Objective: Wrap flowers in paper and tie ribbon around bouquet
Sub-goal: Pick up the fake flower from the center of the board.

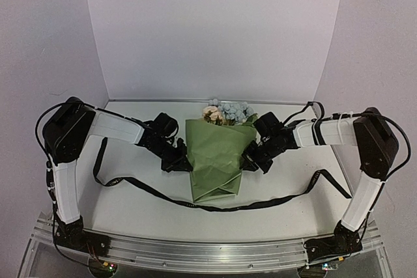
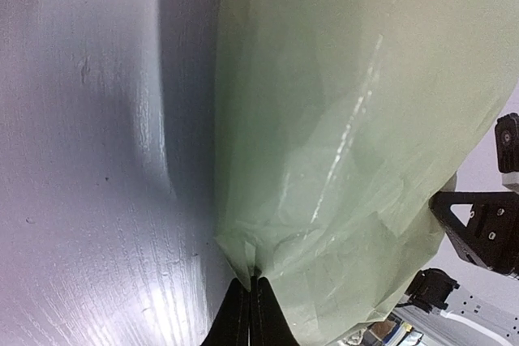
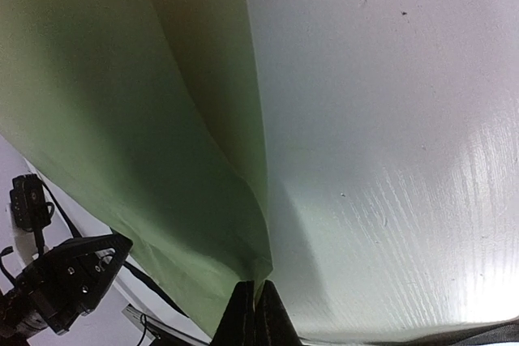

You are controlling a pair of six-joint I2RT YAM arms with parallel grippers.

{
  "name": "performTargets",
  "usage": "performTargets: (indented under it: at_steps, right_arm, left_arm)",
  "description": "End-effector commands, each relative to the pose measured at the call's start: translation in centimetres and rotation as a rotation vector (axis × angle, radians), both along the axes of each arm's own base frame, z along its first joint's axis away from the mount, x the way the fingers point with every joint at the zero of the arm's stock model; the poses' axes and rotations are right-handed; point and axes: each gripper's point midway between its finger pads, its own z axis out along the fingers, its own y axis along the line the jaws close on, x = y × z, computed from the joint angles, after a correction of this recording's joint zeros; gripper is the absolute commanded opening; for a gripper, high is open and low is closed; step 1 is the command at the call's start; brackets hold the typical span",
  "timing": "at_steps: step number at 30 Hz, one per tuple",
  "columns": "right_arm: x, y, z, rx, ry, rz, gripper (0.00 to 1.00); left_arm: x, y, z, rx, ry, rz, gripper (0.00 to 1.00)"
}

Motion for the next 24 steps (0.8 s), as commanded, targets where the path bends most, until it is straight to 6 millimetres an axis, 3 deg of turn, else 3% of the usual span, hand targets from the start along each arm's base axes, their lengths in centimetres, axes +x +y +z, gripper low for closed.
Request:
performTargets:
  at_steps: [1,8,24]
  right_arm:
    - [0.2,0.5,1.0,0.017,0.011,0.0,0.0]
    - [-1.0,0.5,1.0,0.016,0.027,0.006,0.0]
    - [-4.7,0.7,0.1,-0.04,0.03,0.032,0.0]
  left_arm:
    - [-0.2,-1.0,3.2,-0.058,-0.002,-0.032,0.0]
    - [-0.9,-0.8,4.1,-0.071,0.009,-0.035,0.0]
    - [-3.6,0.1,4.0,-0.066,0.029,-0.026,0.0]
